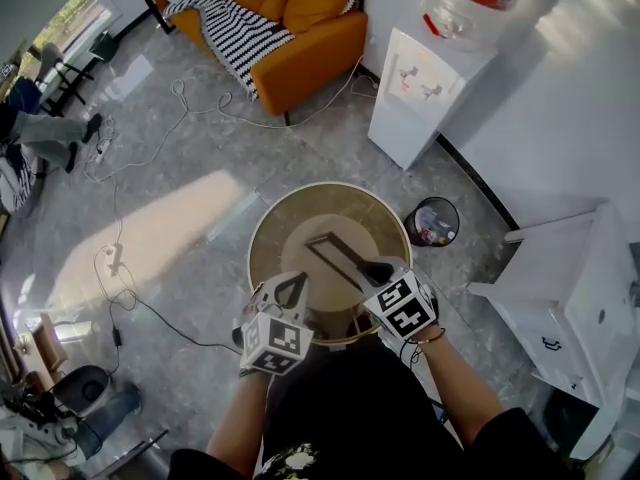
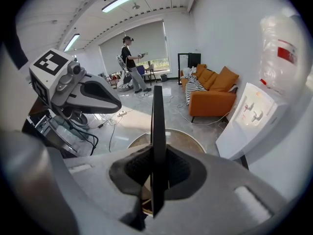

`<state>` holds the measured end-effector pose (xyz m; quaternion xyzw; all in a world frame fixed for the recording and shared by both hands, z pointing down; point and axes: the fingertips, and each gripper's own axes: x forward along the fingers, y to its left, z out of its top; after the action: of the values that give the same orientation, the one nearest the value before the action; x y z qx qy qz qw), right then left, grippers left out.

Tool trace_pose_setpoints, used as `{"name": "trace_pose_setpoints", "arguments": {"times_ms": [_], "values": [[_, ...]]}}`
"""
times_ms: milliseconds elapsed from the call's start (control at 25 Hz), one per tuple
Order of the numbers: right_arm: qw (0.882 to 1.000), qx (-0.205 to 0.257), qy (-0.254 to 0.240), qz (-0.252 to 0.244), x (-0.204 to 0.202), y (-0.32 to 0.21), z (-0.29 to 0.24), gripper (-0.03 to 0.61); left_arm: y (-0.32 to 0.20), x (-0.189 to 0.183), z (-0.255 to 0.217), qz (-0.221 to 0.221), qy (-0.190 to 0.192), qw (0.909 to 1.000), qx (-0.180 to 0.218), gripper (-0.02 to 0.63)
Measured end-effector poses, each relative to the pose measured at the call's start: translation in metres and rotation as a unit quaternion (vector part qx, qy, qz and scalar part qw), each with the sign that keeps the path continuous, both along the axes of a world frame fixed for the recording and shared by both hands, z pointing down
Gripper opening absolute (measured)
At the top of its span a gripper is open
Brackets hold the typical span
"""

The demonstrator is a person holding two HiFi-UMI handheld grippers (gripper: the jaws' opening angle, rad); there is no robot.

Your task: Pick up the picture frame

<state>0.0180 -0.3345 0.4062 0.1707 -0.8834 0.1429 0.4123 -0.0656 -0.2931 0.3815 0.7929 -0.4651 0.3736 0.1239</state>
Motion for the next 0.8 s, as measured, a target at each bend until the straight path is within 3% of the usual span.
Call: {"name": "trace_pose_setpoints", "arguments": {"times_ms": [200,440,560,800], "values": [[0.999,0.027,-0.028,0.017,-0.001,-0.010,-0.032,0.046,-0.010,-0.005,-0.021,-0.005,0.012,0.9997,0.022,0.014],[0.994,0.060,-0.077,0.043,-0.002,-0.028,-0.078,0.048,-0.024,-0.013,-0.053,-0.036,0.058,0.9961,0.057,0.014],[0.990,0.083,-0.101,0.049,-0.006,-0.034,-0.107,0.048,-0.030,-0.010,-0.078,-0.021,0.054,0.9949,0.082,0.014],[0.976,0.121,-0.165,0.068,-0.003,-0.049,-0.168,0.046,-0.050,-0.007,-0.141,-0.026,0.089,0.9848,0.147,0.014]]}}
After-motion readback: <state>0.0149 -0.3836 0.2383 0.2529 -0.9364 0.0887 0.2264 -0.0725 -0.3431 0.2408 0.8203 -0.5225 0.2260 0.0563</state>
